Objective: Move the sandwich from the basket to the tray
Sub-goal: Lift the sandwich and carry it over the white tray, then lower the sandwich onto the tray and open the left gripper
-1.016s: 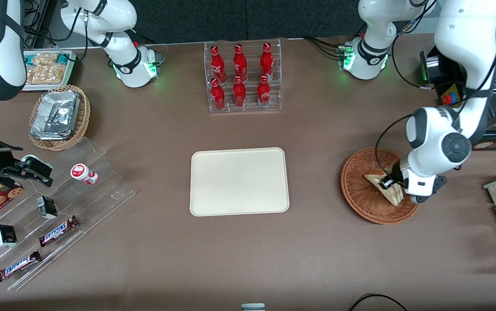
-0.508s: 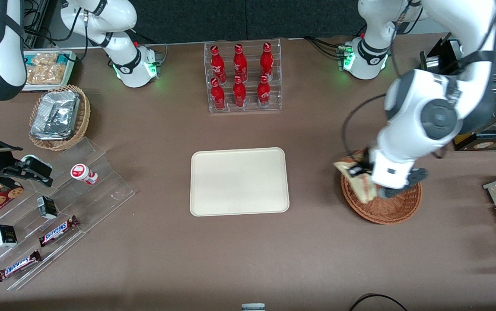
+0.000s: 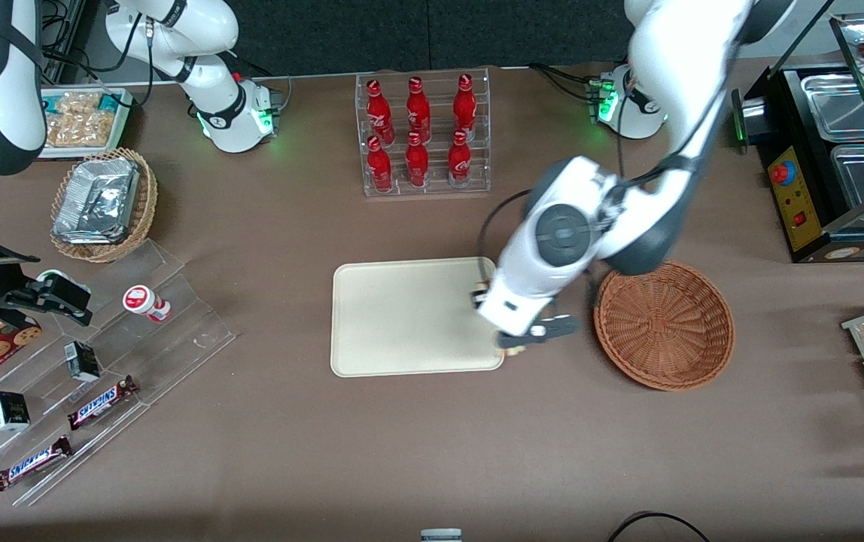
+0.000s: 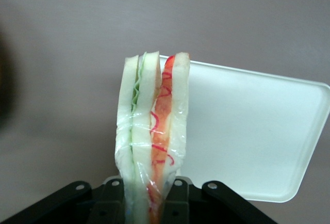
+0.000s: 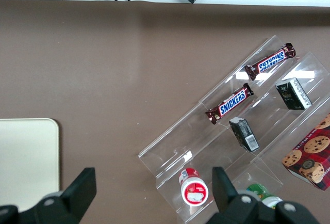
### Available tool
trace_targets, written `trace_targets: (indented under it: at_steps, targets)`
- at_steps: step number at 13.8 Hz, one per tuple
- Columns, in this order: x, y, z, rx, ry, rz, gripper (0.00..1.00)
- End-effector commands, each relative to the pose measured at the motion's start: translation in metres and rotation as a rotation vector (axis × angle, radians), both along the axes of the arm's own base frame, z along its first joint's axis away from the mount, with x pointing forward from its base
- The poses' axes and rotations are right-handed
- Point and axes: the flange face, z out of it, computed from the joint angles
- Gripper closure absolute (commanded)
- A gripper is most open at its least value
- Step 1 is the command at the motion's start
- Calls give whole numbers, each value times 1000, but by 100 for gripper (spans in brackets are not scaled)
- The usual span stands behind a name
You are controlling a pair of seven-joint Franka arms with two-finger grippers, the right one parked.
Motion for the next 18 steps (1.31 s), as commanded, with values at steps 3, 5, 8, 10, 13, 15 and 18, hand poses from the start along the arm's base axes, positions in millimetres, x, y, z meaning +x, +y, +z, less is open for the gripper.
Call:
trace_targets:
  at_steps: [3, 5, 8, 10, 13, 15, 18]
  targets:
    - [-23, -81, -56, -27, -94, -153, 96]
    - [-39, -105, -88, -36, -97, -183, 96]
    - [-64, -132, -130, -14, -63, -207, 95]
    - [-70, -134, -154, 18, -48, -179, 95]
    - [-72, -135, -171, 25, -48, -158, 90]
    - [-71, -137, -166, 18, -52, -156, 77]
    - [-67, -135, -135, 10, -48, -141, 0]
